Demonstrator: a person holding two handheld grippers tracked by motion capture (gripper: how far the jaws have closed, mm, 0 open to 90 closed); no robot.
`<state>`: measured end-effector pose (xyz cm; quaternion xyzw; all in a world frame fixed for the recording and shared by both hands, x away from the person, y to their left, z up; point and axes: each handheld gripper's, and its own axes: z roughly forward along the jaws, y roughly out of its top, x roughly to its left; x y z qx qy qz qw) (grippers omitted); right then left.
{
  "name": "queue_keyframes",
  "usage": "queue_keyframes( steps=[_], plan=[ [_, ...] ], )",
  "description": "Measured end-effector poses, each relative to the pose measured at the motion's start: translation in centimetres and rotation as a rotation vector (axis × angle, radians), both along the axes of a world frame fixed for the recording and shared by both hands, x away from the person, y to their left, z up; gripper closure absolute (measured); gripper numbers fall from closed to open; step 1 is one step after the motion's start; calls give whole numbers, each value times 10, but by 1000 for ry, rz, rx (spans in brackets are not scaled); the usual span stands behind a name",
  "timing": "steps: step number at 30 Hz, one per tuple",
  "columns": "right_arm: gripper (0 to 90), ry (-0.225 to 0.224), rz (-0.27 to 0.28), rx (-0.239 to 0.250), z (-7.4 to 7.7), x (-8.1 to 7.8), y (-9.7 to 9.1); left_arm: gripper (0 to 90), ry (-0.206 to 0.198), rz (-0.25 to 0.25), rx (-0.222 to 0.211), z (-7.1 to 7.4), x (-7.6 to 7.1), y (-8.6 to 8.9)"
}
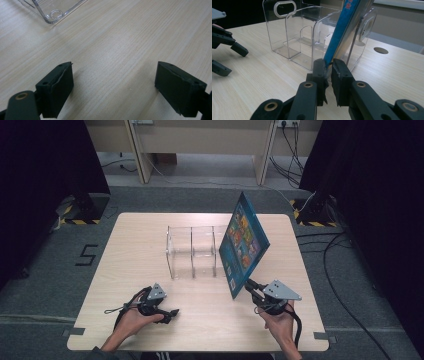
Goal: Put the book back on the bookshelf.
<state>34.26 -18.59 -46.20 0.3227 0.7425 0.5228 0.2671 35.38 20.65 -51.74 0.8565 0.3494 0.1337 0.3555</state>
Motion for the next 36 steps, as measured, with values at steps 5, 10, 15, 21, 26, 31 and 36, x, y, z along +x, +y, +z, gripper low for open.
queue_keyframes(
  steps=[5, 10, 15, 21, 26, 31, 36],
  plan=[
    [772, 17, 21, 7, -2, 1, 2, 145, 3, 2, 1, 0, 0, 0],
    [763, 25, 28, 18, -3, 1, 4, 146, 3, 3, 2, 0, 1, 0],
    [737, 42, 24, 20, -5, 1, 5, 146, 2, 4, 2, 0, 1, 0],
    [703, 64, 25, 31, -7, 0, 4, 146, 4, 2, 4, 0, 1, 0],
    [596, 126, -15, 64, -10, -2, -9, 146, 5, 1, 5, 1, 1, 1],
    [550, 142, -66, 116, -9, -5, -33, 146, 6, 0, 7, 1, 1, 2],
    [530, 151, -109, 173, -10, -9, -52, 144, 4, 0, 2, 0, 0, 3]
  ],
)
